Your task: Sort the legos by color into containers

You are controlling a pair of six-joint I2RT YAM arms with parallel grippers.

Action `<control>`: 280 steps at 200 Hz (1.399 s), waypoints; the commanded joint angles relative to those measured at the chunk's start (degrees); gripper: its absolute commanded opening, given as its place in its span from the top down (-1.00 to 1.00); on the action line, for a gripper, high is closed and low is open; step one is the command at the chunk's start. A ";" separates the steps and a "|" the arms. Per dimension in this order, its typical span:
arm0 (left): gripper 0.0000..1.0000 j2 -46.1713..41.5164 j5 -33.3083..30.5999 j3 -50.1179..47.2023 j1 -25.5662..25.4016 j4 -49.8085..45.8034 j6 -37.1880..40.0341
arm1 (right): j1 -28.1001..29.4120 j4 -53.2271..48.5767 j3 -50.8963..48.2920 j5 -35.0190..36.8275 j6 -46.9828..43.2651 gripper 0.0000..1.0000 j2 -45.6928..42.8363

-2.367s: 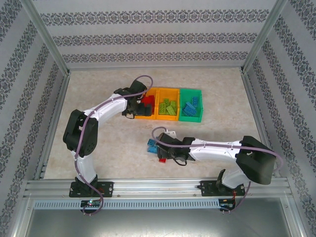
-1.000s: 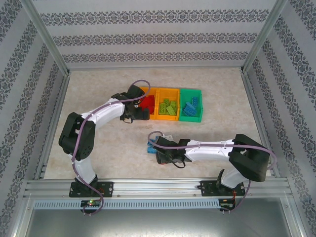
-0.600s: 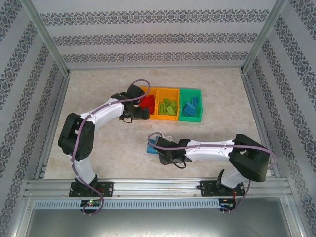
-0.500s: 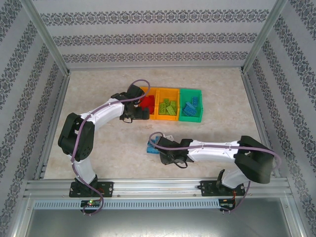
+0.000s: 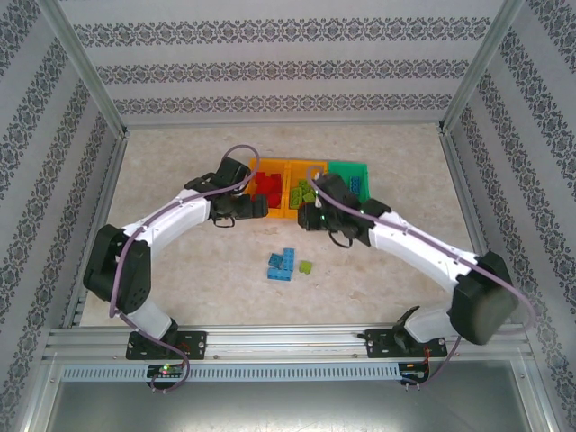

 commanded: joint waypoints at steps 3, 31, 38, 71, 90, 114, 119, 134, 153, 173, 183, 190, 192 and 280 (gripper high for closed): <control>-0.99 -1.55 1.35 -3.29 -0.15 0.70 1.83 | -2.65 3.35 7.42 -9.39 -3.67 0.54 7.12; -0.99 -3.88 0.97 -7.20 -2.62 2.08 2.12 | -6.06 3.63 16.79 -15.44 -3.81 0.53 16.55; -0.99 -4.59 0.93 -7.98 -3.45 2.52 2.03 | -6.77 3.19 19.52 -16.83 -3.70 0.53 19.09; -0.99 -6.66 -1.19 -10.22 -7.82 2.61 1.05 | -8.64 -0.25 31.99 -19.08 -3.61 0.48 29.93; -0.99 -6.88 -0.55 -10.84 -10.28 2.77 -0.42 | -9.54 -2.10 37.34 -19.71 -2.40 0.43 35.06; -0.99 -6.70 -0.65 -11.28 -13.52 2.54 -2.67 | -9.60 -4.80 42.48 -20.34 -2.30 0.36 39.77; -0.99 -6.62 -0.55 -11.40 -14.22 2.62 -3.21 | -9.59 -5.45 43.36 -20.31 -2.39 0.34 40.59; -0.96 -5.72 -0.04 -11.37 -16.16 2.72 -4.91 | -9.66 -6.33 44.76 -20.05 -2.58 0.21 42.44; -0.93 -3.52 1.13 -10.55 -18.87 2.82 -6.79 | -9.67 -4.19 43.81 -20.11 -2.10 0.08 43.09; -0.93 -0.51 0.25 -8.61 -22.08 1.37 -8.21 | -9.67 -3.08 43.02 -20.44 -1.41 0.00 42.76; -0.93 0.67 -0.46 -7.59 -23.55 0.44 -8.70 | -9.59 -2.74 42.22 -20.33 -1.48 -0.03 41.76; -0.94 1.27 -0.97 -7.25 -24.37 -0.01 -9.07 | -9.50 -2.25 41.26 -20.10 -1.58 -0.06 40.86; -0.94 1.37 -1.08 -7.17 -24.57 -0.18 -9.26 | -9.50 -2.15 40.96 -20.02 -1.61 -0.07 40.47; -0.93 5.56 -3.80 -4.14 -28.96 -3.74 -14.89 | -12.58 1.15 25.61 -17.11 -2.90 -0.25 26.93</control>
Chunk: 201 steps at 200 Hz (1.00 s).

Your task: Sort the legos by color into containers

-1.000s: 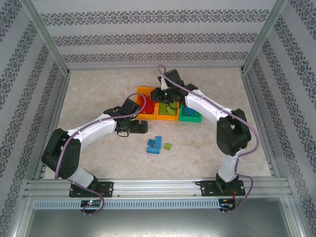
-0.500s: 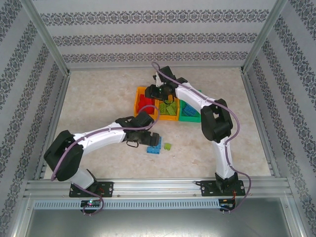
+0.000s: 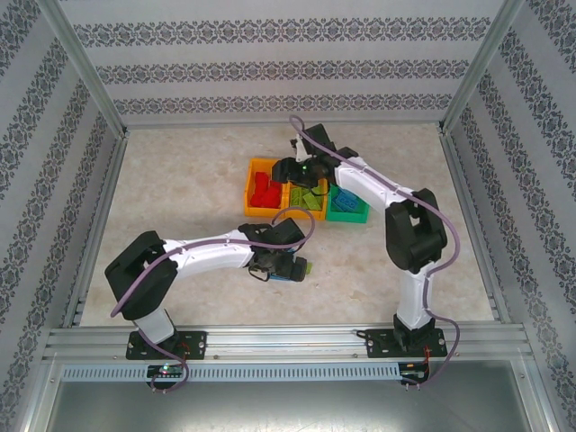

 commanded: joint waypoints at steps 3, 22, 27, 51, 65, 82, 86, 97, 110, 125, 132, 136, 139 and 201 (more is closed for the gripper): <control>-0.92 1.29 -2.18 1.75 -1.18 -3.78 -3.05 | -1.55 1.51 -3.59 1.34 -0.49 -0.25 -3.74; -0.89 2.49 -2.49 2.27 -1.49 -5.58 -4.17 | -2.43 1.58 -5.36 1.49 -0.93 -0.26 -5.21; -0.88 2.73 -2.39 2.16 -1.50 -5.82 -4.55 | -2.69 1.68 -5.72 1.51 -0.94 -0.27 -5.52; -0.74 4.44 -1.81 2.60 -1.59 -6.23 -4.95 | -3.90 2.26 -6.97 1.11 -0.94 -0.29 -6.93; -0.56 5.56 -1.67 3.55 -1.68 -6.93 -4.96 | -4.40 2.63 -7.51 0.25 -1.10 -0.30 -7.58; -0.30 6.45 -1.91 4.39 -1.68 -7.72 -5.06 | -4.87 2.74 -8.44 -0.12 -1.61 -0.31 -8.54; -0.25 6.59 -2.07 4.50 -1.68 -7.97 -5.13 | -5.00 2.79 -8.82 -0.04 -1.63 -0.31 -8.76; -0.16 6.69 -2.42 4.76 -1.68 -8.42 -5.20 | -5.61 3.10 -10.01 0.27 -1.70 -0.31 -9.66; -0.11 6.24 -3.05 4.78 -1.68 -8.84 -5.44 | -6.36 3.78 -11.80 0.27 -1.65 -0.32 -10.93; -0.08 5.23 -3.95 4.68 -1.68 -9.30 -5.58 | -7.30 4.20 -14.01 0.35 -1.88 -0.32 -12.68; -0.08 4.67 -4.30 4.75 -1.68 -9.72 -5.66 | -7.81 4.34 -15.10 0.51 -2.14 -0.32 -13.67; -0.08 4.39 -4.57 4.70 -1.68 -9.97 -5.66 | -8.07 4.33 -15.79 0.69 -2.25 -0.32 -14.23; -0.08 4.15 -4.70 4.76 -1.68 -10.20 -5.66 | -8.28 4.37 -16.27 0.87 -2.30 -0.32 -14.67; -0.08 -0.67 -7.15 8.99 -1.68 -14.42 -4.12 | -14.15 4.91 -29.40 2.62 -3.93 -0.34 -24.90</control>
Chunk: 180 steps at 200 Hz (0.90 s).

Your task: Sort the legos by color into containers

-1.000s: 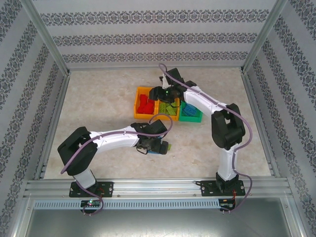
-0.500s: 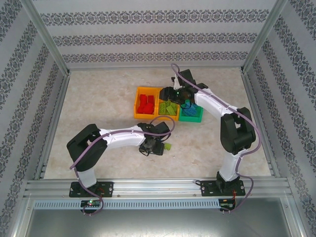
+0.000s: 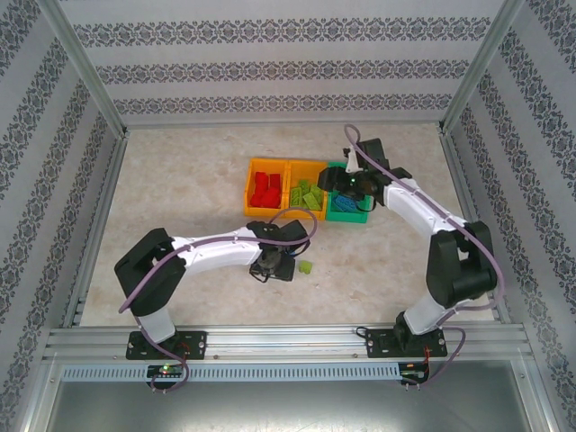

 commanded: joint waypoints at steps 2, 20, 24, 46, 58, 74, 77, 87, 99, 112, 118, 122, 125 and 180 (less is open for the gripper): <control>-0.08 -2.87 -2.40 4.38 -0.67 -3.87 0.61 | -2.06 0.87 -5.08 1.37 -1.94 -0.34 -4.16; -0.08 -2.61 -2.71 8.19 -0.63 -4.44 2.59 | -3.69 0.96 -9.62 2.72 -2.44 -0.35 -6.87; -0.08 -2.39 -2.81 9.14 -0.58 -4.47 3.20 | -4.09 0.85 -10.63 3.26 -2.58 -0.36 -7.49; -0.08 -0.22 -3.77 16.02 0.06 -4.66 7.83 | -6.99 1.11 -16.31 5.03 -2.25 -0.37 -11.01; -0.08 1.93 -3.43 20.65 0.75 -4.92 10.37 | -8.81 2.06 -19.92 4.91 -1.36 -0.37 -13.60; -0.08 5.33 -2.57 26.49 1.43 -4.14 13.57 | -9.76 3.06 -23.80 4.41 -0.73 -0.37 -17.25; -0.08 5.91 -2.45 27.45 1.58 -3.90 14.03 | -9.78 3.06 -24.38 4.42 -0.70 -0.38 -17.79; -0.08 8.22 -1.92 30.76 2.04 -3.16 15.55 | -9.85 2.67 -26.11 4.36 -0.79 -0.39 -19.57; -0.07 11.06 -0.79 34.72 2.87 -2.47 17.28 | -9.84 1.98 -28.02 4.85 -0.87 -0.39 -21.52; -0.07 14.16 0.93 39.06 3.73 -1.21 19.48 | -9.93 1.71 -30.26 4.88 -0.70 -0.40 -23.38; -0.07 15.66 2.49 41.13 4.24 -0.48 20.97 | -9.93 1.91 -31.27 4.38 -0.60 -0.40 -23.97; -0.07 16.83 3.75 42.41 4.57 -0.10 21.85 | -9.93 2.08 -31.89 4.01 -0.39 -0.40 -24.27; -0.07 17.58 4.45 43.41 4.82 0.10 22.55 | -9.93 2.18 -32.42 3.68 -0.22 -0.40 -24.43; 0.01 34.86 14.88 65.52 10.69 -2.88 27.15 | -9.38 1.79 -36.95 0.80 3.01 -0.45 -28.67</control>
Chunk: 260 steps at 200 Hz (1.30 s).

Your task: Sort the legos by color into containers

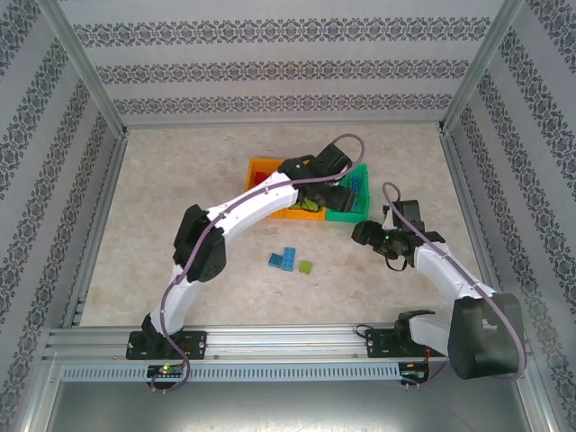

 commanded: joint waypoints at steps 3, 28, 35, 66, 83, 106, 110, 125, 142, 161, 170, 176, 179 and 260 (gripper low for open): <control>0.01 6.17 6.80 9.00 2.63 -1.44 4.34 | 0.48 -0.10 -2.28 -0.54 1.41 -0.46 -3.75; 0.00 10.47 10.27 13.76 4.07 0.79 4.95 | 0.44 -1.06 -3.48 -0.25 1.03 -0.48 -5.46; -0.01 11.38 11.07 14.65 4.42 1.39 4.88 | 0.50 -0.99 -3.68 -0.56 1.05 -0.49 -5.59; -0.22 14.07 12.98 16.57 6.13 2.96 3.26 | 1.05 1.20 -4.87 -3.34 1.69 -0.50 -5.41; -0.39 14.44 14.25 16.52 6.76 3.97 2.48 | 4.10 1.77 -4.86 -3.40 -0.38 -0.56 -5.39; -0.75 14.60 15.64 16.36 6.78 5.57 0.83 | 11.48 1.02 -3.24 -1.50 -4.77 -0.68 -3.29; -0.81 14.56 15.65 16.39 6.83 5.71 0.39 | 12.78 0.95 -2.88 -1.42 -5.24 -0.71 -2.69; -0.99 14.30 16.13 16.39 6.84 6.28 -0.99 | 17.51 0.39 -1.34 0.48 -7.23 -0.75 -0.57; -0.99 13.41 15.92 15.77 6.87 6.81 -2.22 | 23.00 0.18 0.34 3.87 -9.39 -0.78 1.44; -0.99 11.60 15.72 13.66 7.11 8.06 -3.74 | 27.67 -0.28 2.91 5.76 -12.03 -0.79 4.05; -0.99 10.38 15.61 12.19 7.34 8.89 -4.77 | 29.57 -0.93 4.49 6.42 -13.53 -0.79 5.47; -0.99 9.38 15.45 10.77 7.63 9.79 -5.60 | 30.70 -1.42 5.45 6.88 -14.78 -0.79 6.38; -0.99 8.74 15.64 9.89 7.82 10.29 -6.03 | 31.22 -1.70 5.91 7.07 -15.35 -0.79 6.83; -0.99 -11.65 20.56 -26.38 18.51 31.21 -16.62 | 39.00 -6.91 17.01 7.23 -22.63 -0.68 21.79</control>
